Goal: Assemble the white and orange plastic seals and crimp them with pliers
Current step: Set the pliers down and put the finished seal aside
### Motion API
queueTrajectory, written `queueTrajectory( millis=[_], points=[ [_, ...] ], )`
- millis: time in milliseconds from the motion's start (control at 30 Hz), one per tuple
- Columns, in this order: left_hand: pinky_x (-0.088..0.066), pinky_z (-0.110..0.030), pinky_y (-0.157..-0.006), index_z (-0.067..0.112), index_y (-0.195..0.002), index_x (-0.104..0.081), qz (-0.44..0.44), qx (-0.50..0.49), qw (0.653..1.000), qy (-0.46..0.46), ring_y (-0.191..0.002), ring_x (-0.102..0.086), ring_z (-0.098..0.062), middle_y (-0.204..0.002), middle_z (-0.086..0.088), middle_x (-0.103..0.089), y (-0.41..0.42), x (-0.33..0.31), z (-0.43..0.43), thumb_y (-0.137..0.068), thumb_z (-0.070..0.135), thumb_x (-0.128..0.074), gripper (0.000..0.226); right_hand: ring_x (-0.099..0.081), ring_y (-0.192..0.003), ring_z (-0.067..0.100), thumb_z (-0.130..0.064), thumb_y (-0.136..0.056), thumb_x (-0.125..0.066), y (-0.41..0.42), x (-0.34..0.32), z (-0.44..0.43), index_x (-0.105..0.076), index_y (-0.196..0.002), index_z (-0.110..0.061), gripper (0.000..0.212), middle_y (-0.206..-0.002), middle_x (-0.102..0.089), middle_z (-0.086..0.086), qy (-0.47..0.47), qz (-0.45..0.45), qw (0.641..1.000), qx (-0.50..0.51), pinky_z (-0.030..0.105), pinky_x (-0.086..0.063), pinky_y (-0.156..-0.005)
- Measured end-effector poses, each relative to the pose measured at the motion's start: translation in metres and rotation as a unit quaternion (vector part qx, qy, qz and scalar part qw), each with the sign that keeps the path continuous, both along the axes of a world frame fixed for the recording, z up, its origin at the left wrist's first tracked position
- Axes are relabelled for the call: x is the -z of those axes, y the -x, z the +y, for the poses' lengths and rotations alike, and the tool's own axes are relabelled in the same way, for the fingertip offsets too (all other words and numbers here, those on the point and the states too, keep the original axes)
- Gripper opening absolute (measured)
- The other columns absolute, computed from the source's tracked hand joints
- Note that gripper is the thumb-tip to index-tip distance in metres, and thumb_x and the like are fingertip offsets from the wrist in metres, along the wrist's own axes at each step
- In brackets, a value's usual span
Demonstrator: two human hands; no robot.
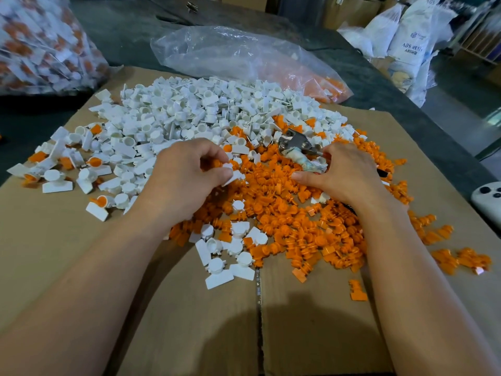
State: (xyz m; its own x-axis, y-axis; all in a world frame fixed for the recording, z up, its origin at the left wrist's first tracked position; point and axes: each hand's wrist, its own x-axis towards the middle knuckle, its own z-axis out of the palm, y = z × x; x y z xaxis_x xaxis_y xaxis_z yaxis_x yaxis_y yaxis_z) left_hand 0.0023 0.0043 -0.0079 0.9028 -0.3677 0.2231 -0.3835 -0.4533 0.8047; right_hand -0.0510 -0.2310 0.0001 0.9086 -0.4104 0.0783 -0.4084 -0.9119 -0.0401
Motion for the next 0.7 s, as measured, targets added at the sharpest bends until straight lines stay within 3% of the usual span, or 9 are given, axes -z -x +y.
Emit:
queueTrajectory(
  millis=[33,133,233,300,400,500,567,700],
  points=[
    [-0.046,-0.022,-0.044,0.029,-0.086,-0.063,0.01,-0.01,0.999,0.034,-0.062,-0.055,0.001,-0.077,0.018,-0.053,0.001,-0.002,0.0,-0.082,0.026,-0.068,0.007,-0.043,-0.117,0.027,-0.077,-0.064,-0.049,0.0,0.0,0.001,-0.048,-0.122,-0.011,0.087,-0.124,-0.05,0.011,-0.004,-0.005,1.0,-0.001,0.042,-0.031,-0.096],
    [-0.043,-0.009,-0.05,0.032,-0.078,-0.062,0.027,-0.012,0.993,0.111,-0.055,-0.052,0.009,-0.07,0.015,-0.057,0.002,-0.008,0.0,-0.081,0.022,-0.069,0.013,-0.043,-0.117,0.027,-0.075,-0.064,-0.052,0.001,-0.002,0.002,-0.049,-0.119,-0.013,0.083,-0.125,-0.049,0.01,-0.026,-0.021,0.999,-0.001,0.043,-0.03,-0.098],
    [-0.05,-0.009,-0.058,0.025,-0.079,-0.064,0.111,0.009,0.974,0.195,-0.062,-0.06,-0.001,-0.073,0.001,-0.064,0.004,-0.012,-0.001,-0.081,0.012,-0.068,0.015,-0.041,-0.12,0.026,-0.07,-0.067,-0.055,0.002,-0.005,0.005,-0.049,-0.121,-0.014,0.078,-0.127,-0.048,0.01,-0.028,-0.014,1.0,-0.003,0.043,-0.028,-0.1],
    [-0.054,-0.015,-0.059,0.017,-0.083,-0.065,0.179,0.037,0.951,0.249,-0.07,-0.064,-0.014,-0.078,-0.007,-0.065,0.006,-0.014,-0.004,-0.079,0.006,-0.066,0.012,-0.042,-0.119,0.021,-0.062,-0.072,-0.059,0.004,-0.009,0.011,-0.052,-0.122,-0.017,0.067,-0.127,-0.05,0.006,-0.058,-0.097,0.993,-0.026,0.038,-0.031,-0.099],
    [-0.053,-0.016,-0.057,0.011,-0.083,-0.064,0.253,0.088,0.916,0.297,-0.067,-0.067,-0.012,-0.072,-0.004,-0.066,0.011,-0.014,-0.008,-0.065,0.008,-0.067,0.019,-0.051,-0.096,-0.001,-0.04,-0.08,-0.066,0.009,-0.016,0.033,-0.059,-0.11,-0.03,0.032,-0.105,-0.059,-0.011,-0.2,-0.27,0.935,-0.114,0.016,-0.037,-0.081],
    [-0.051,-0.016,-0.053,0.009,-0.084,-0.062,0.297,0.114,0.893,0.317,-0.06,-0.067,-0.01,-0.061,0.001,-0.067,0.013,-0.014,-0.011,-0.064,0.007,-0.064,0.019,-0.057,-0.085,-0.002,-0.022,-0.08,-0.069,0.012,-0.014,0.064,-0.054,-0.106,-0.038,0.034,-0.092,-0.058,-0.017,-0.319,-0.239,0.892,-0.214,0.016,-0.046,-0.077],
    [-0.051,-0.017,-0.051,0.008,-0.086,-0.06,0.306,0.113,0.887,0.326,-0.057,-0.066,-0.009,-0.06,0.001,-0.067,0.013,-0.014,-0.012,-0.064,0.007,-0.065,0.022,-0.059,-0.091,0.005,-0.016,-0.082,-0.067,0.013,-0.01,0.076,-0.051,-0.11,-0.039,0.04,-0.096,-0.06,-0.01,-0.335,-0.206,0.881,-0.263,0.024,-0.048,-0.084],
    [-0.053,-0.019,-0.051,0.006,-0.09,-0.057,0.315,0.112,0.881,0.335,-0.057,-0.066,-0.011,-0.062,-0.001,-0.067,0.012,-0.015,-0.012,-0.059,0.012,-0.065,0.033,-0.056,-0.094,0.007,-0.013,-0.083,-0.064,0.013,-0.009,0.078,-0.053,-0.11,-0.037,0.037,-0.096,-0.057,-0.01,-0.353,-0.22,0.865,-0.279,0.024,-0.046,-0.085]
  ],
)
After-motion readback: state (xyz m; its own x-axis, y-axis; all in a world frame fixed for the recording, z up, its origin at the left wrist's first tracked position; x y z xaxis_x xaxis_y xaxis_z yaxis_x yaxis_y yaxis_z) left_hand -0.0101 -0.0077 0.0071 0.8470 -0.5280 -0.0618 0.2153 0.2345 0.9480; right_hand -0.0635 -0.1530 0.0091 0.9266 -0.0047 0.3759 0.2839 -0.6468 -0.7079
